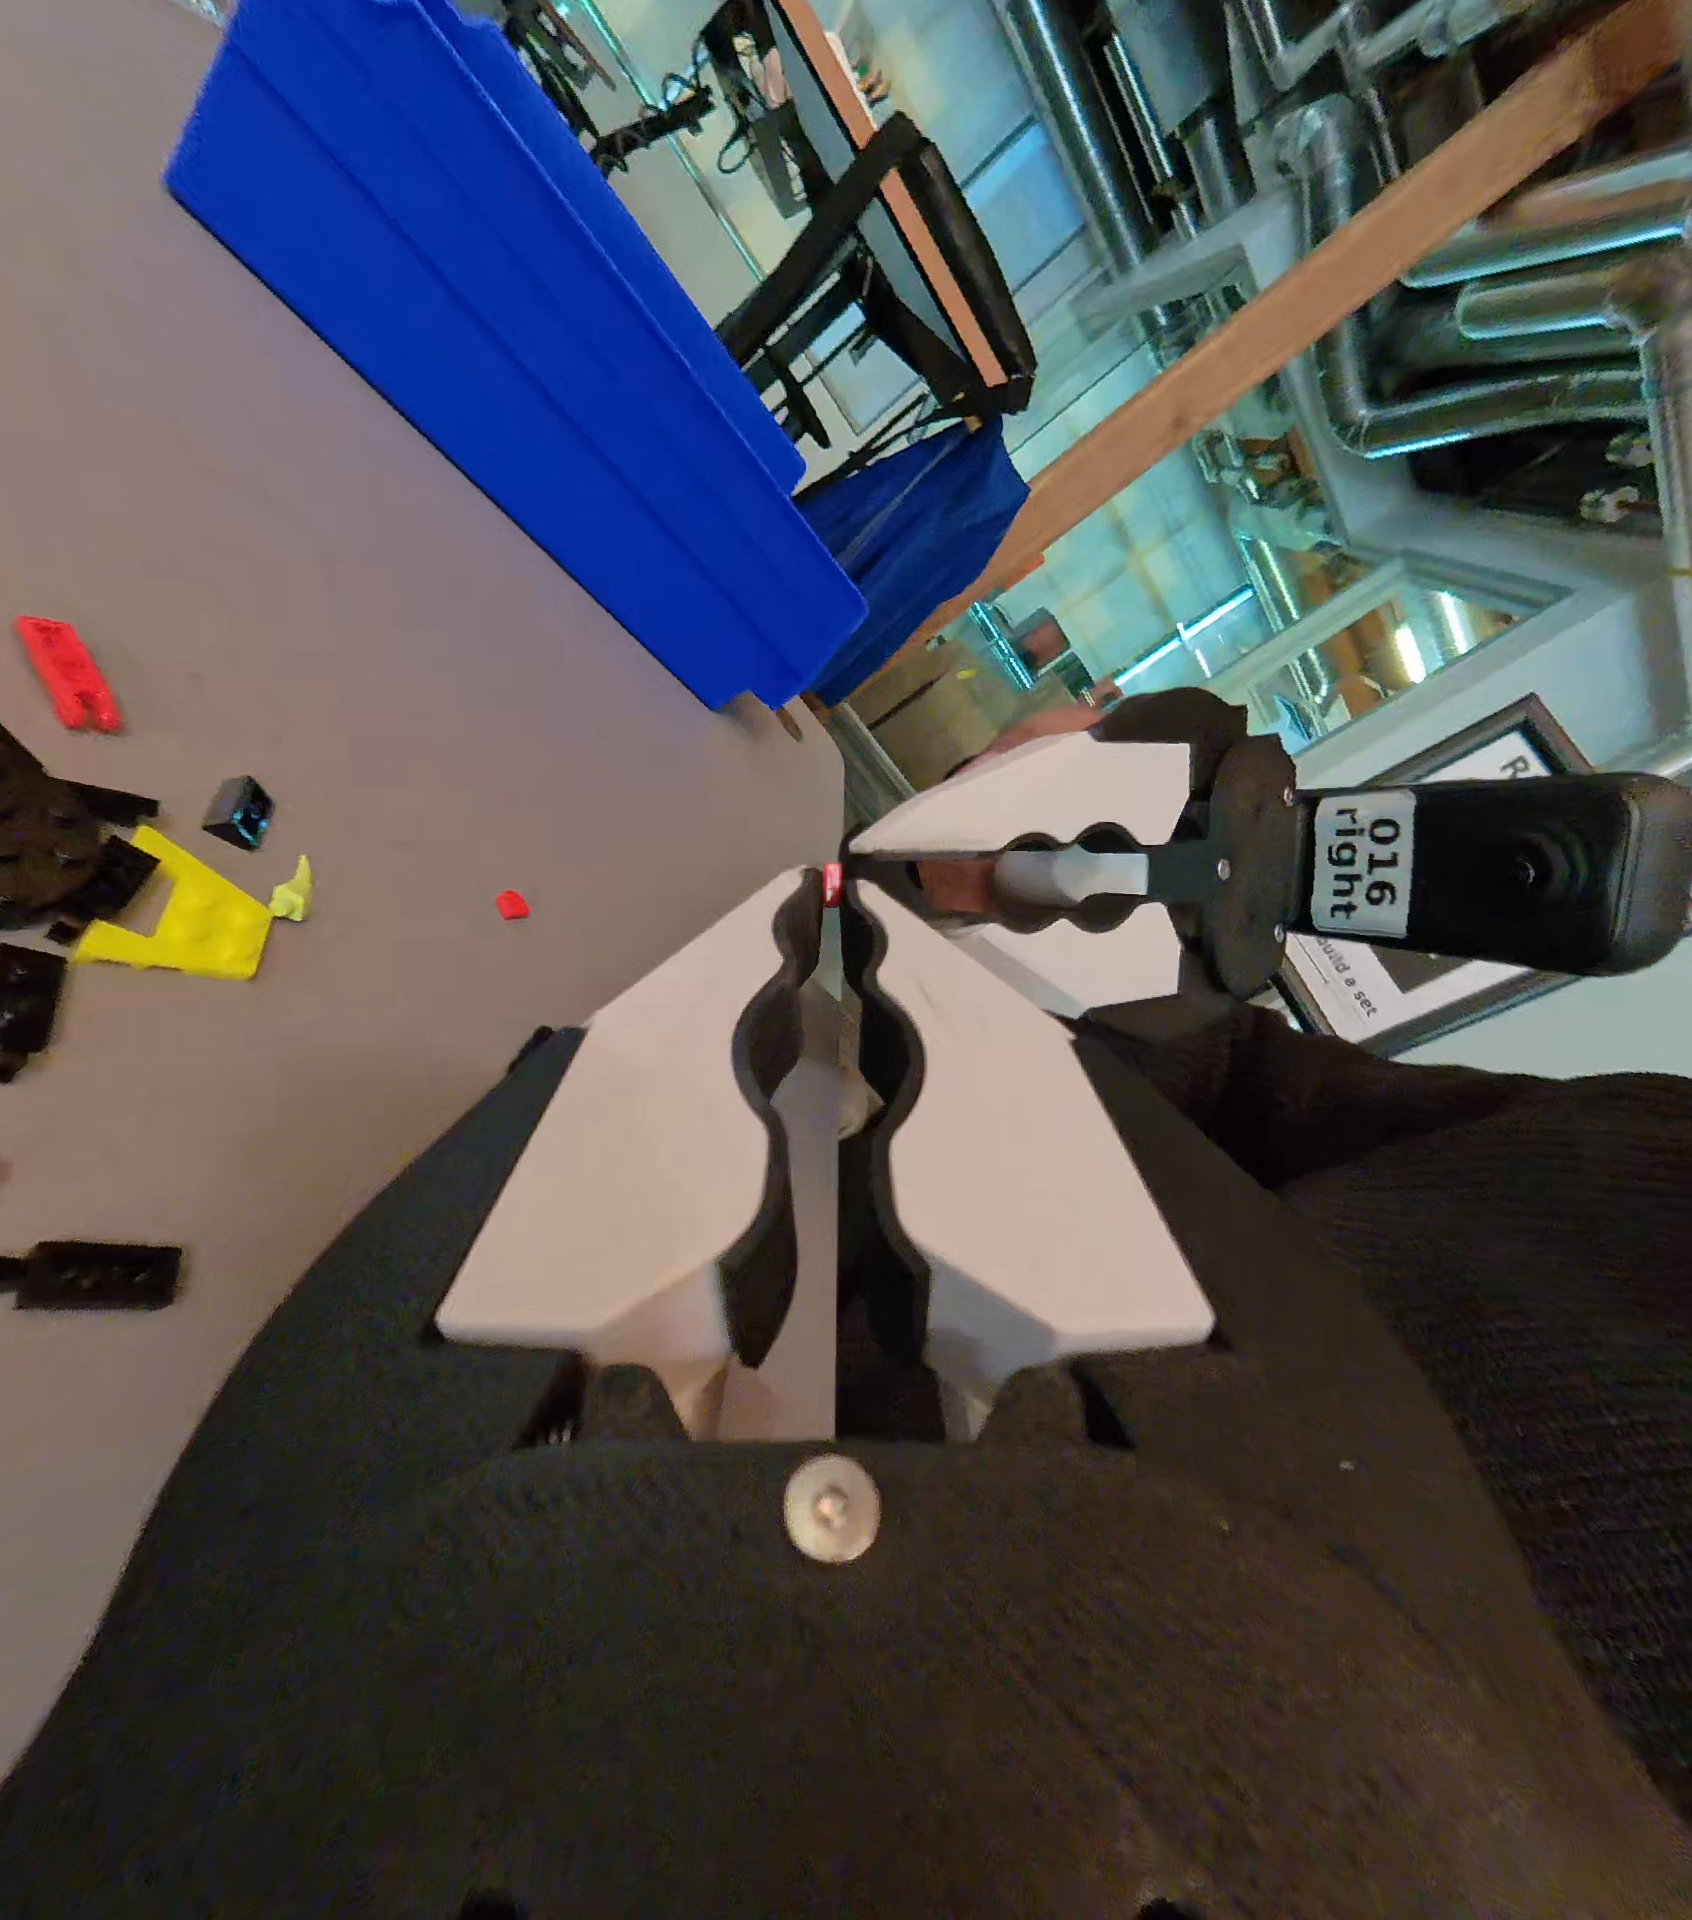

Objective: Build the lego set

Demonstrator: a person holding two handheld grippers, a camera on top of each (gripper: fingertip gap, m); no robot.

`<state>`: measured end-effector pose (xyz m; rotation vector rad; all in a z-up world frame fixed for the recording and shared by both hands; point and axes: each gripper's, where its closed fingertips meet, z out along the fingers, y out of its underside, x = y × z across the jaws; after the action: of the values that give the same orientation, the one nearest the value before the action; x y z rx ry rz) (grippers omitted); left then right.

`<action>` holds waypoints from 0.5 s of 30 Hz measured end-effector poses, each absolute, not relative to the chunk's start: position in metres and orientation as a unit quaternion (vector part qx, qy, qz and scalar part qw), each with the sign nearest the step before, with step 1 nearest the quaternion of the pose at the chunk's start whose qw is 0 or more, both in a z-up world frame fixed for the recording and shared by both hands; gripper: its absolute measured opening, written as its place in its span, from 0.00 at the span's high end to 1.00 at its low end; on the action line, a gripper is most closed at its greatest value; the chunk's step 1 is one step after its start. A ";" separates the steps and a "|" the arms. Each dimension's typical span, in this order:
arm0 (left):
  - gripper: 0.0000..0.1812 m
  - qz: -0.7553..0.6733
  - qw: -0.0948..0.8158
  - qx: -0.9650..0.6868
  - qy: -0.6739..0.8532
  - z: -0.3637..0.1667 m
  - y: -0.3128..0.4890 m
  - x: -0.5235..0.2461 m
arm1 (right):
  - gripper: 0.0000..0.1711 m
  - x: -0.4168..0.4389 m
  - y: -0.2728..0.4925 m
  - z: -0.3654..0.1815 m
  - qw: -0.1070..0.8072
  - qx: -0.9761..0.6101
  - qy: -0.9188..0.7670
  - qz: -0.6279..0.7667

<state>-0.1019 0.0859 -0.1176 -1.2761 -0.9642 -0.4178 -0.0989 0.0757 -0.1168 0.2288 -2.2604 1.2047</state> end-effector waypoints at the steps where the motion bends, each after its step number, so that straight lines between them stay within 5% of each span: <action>1: 1.00 -0.189 0.678 -0.569 -0.425 -0.117 0.087 -0.100 | 0.96 -0.098 0.075 -0.117 0.280 0.086 -0.843 0.451; 15: 1.00 -0.213 0.674 -0.572 -0.416 -0.120 0.089 -0.096 | 0.93 -0.097 0.076 -0.123 0.262 0.089 -0.852 0.444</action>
<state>-0.0959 0.0894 -0.1201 -1.2864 -0.9352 -0.4803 -0.0972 0.0761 -0.1231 0.2395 -2.3056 1.2008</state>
